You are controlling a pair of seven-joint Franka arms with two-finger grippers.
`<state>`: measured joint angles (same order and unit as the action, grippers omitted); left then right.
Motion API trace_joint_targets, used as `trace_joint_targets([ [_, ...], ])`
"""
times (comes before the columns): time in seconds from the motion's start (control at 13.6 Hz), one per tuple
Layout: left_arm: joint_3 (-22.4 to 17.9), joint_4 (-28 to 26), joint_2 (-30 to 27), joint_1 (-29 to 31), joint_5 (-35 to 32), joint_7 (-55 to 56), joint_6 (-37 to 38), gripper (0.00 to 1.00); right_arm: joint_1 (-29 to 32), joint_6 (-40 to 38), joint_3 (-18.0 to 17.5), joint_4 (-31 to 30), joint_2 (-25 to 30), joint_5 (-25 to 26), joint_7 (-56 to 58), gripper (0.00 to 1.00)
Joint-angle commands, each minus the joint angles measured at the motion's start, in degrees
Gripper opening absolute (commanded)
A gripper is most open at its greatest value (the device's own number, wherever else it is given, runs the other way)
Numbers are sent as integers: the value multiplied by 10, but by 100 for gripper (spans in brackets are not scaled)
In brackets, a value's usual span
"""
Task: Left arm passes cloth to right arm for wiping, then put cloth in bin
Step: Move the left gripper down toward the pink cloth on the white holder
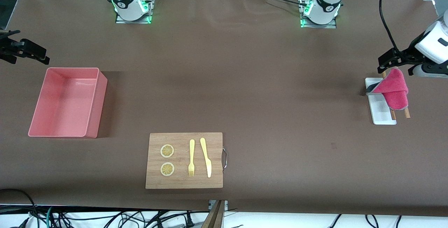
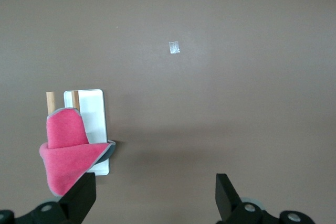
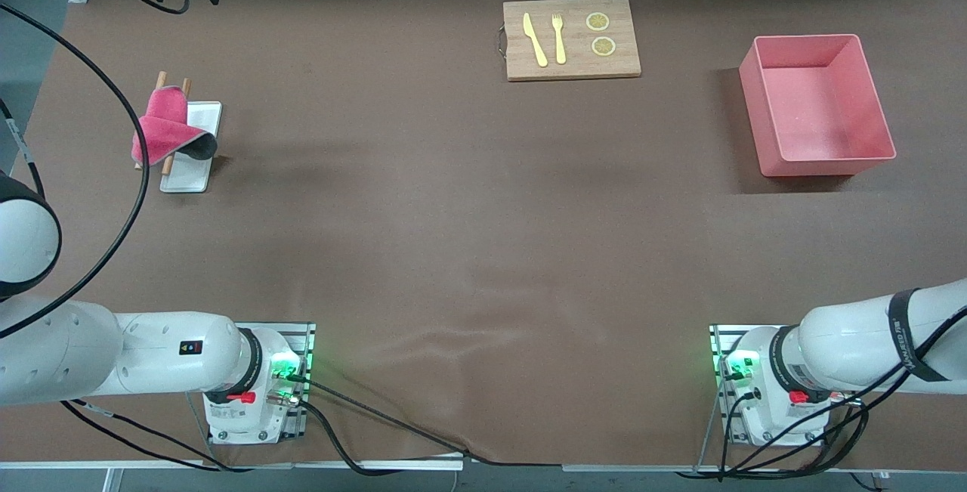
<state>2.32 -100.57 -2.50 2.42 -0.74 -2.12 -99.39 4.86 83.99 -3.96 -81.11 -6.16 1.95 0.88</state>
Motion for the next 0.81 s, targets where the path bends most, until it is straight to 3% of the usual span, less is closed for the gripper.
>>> trace_joint_targets([
  [0.0,0,-10,-16,-1,14,4,7,100,2,0,-3,1,-1,6,6,100],
  [0.15,0,-9,-15,-1,15,2,7,100,4,8,-3,-26,-4,2,6,100],
  [0.74,1,-3,-1,-1,36,-1,43,100,2,3,-2,-21,-11,2,7,100],
])
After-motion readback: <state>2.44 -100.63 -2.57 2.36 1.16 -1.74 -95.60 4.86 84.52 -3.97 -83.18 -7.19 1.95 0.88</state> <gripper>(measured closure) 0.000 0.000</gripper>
